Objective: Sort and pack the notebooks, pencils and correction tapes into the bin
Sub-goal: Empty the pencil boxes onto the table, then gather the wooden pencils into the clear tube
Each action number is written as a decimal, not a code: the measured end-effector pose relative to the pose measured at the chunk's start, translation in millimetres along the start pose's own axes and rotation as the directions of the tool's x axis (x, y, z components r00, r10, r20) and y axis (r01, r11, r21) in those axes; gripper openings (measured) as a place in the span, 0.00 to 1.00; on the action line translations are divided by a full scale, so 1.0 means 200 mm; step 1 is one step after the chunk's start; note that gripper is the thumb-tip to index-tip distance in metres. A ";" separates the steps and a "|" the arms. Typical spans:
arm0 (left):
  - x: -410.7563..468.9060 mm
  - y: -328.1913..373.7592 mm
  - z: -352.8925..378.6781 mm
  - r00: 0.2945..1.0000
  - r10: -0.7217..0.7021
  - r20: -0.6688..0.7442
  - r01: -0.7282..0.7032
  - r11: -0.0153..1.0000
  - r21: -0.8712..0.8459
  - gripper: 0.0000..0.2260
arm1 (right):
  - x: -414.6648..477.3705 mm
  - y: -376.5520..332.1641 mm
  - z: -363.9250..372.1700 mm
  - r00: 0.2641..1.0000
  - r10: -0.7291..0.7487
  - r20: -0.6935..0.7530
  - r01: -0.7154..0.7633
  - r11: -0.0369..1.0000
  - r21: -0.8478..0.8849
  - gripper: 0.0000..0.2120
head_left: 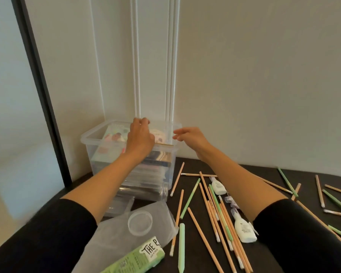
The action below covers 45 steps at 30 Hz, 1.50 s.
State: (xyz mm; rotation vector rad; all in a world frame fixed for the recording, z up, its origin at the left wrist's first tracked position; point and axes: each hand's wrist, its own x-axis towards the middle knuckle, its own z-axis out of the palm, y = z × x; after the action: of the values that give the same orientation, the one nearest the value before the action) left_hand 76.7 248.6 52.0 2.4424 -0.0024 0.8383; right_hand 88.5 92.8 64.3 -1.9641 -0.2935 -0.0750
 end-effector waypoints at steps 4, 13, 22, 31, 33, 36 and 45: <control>-0.19 0.16 -0.04 0.987 0.160 -0.023 -0.161 0.986 -0.047 0.13 | -0.18 0.06 -0.10 0.992 0.062 -0.109 -0.059 0.998 0.029 0.15; -0.62 0.17 -0.04 0.929 0.053 0.366 -0.103 0.988 0.119 0.06 | -0.64 0.28 -0.15 0.961 0.269 -0.061 -0.270 0.963 -0.003 0.19; -0.77 -0.09 -0.05 0.881 -0.289 0.374 0.055 0.848 0.527 0.16 | -0.77 0.34 0.01 0.939 0.337 0.073 -0.332 0.940 -0.078 0.19; -0.71 -0.27 -0.02 0.823 -0.309 0.476 -0.015 0.826 0.563 0.11 | -0.67 0.32 0.23 0.958 0.264 0.110 -0.254 0.962 -0.103 0.16; -0.67 -0.28 -0.03 0.814 -0.310 0.492 -0.019 0.831 0.556 0.11 | -0.64 0.33 0.26 0.954 0.271 0.131 -0.258 0.960 -0.105 0.17; -0.63 -0.29 -0.04 0.807 -0.361 0.467 0.058 0.836 0.546 0.16 | -0.62 0.34 0.28 0.953 0.270 0.140 -0.257 0.961 -0.104 0.18; -0.59 -0.18 -0.07 0.863 -0.350 0.364 0.171 0.881 0.440 0.22 | -0.61 0.34 0.23 0.955 0.276 0.105 -0.275 0.961 -0.022 0.15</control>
State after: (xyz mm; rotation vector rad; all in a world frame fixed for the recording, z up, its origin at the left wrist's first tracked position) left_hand -19.4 265.3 -23.5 2.8714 0.3678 0.1604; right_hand -17.0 89.3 -38.6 -2.0015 -0.0861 0.2118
